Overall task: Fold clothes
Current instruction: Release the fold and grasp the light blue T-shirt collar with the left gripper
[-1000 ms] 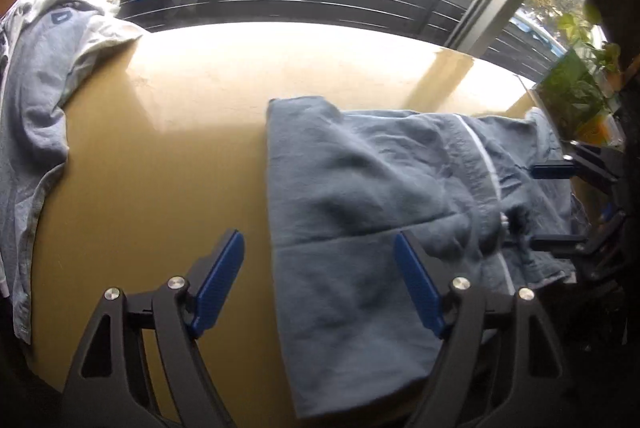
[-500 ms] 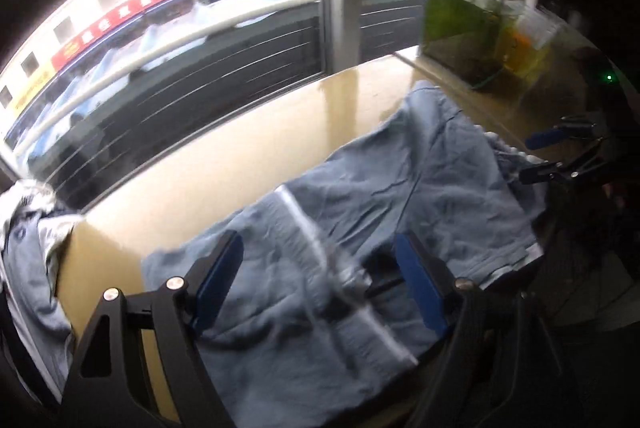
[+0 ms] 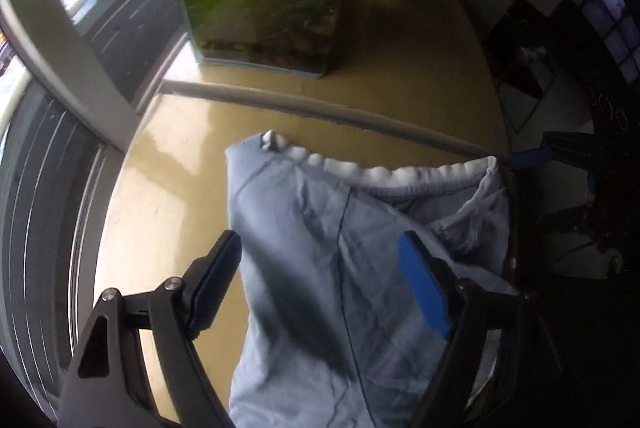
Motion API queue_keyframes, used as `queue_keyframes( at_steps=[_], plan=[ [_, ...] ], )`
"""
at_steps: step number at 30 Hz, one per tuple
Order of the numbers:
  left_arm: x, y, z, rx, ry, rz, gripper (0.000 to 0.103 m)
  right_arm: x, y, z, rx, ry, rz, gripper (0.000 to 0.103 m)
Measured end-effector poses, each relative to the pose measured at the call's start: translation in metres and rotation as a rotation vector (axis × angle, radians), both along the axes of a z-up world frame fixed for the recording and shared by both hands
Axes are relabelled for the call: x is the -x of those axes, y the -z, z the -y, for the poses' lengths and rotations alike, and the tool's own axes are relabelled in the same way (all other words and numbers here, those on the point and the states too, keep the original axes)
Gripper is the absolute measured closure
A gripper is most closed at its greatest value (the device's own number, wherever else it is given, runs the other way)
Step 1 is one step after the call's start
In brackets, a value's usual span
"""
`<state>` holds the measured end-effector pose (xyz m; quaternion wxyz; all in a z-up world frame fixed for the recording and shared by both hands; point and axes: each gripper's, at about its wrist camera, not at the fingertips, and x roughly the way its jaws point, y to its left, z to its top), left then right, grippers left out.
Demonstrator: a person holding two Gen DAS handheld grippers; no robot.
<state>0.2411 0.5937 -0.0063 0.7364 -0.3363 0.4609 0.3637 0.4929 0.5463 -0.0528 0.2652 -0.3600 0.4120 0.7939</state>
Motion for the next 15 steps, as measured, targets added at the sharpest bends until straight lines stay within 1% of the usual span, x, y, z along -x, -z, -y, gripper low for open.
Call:
queue_keyframes(
  at_steps=[2,3,5,6,7,9,10,15],
  plan=[
    [-0.007,0.006,-0.017,0.002,0.033,-0.008,0.022,0.006,0.002,0.004,-0.009,0.003,-0.002,0.013],
    [-0.009,0.01,-0.023,0.027,0.054,-0.006,0.022,0.01,0.003,0.006,-0.009,0.006,-0.002,0.013],
    [-0.012,0.018,-0.03,0.036,0.097,-0.026,0.022,0.015,0.004,0.01,-0.008,0.01,-0.02,0.013],
    [-0.012,0.022,-0.031,0.029,0.107,-0.062,0.022,0.017,0.005,0.011,-0.005,0.016,-0.026,0.013],
    [-0.01,0.025,-0.032,0.044,0.131,-0.061,0.022,0.018,0.006,0.012,-0.002,0.023,-0.031,0.013],
    [-0.003,0.03,-0.035,0.042,0.125,-0.07,0.022,0.021,0.007,0.015,-0.001,0.035,-0.04,0.013],
    [0.001,0.033,-0.038,0.059,0.118,-0.064,0.023,0.024,0.007,0.016,-0.005,0.035,-0.04,0.013],
    [0.001,0.035,-0.047,0.04,0.15,0.01,0.022,0.035,0.006,0.018,-0.026,0.025,-0.012,0.013]
  ],
)
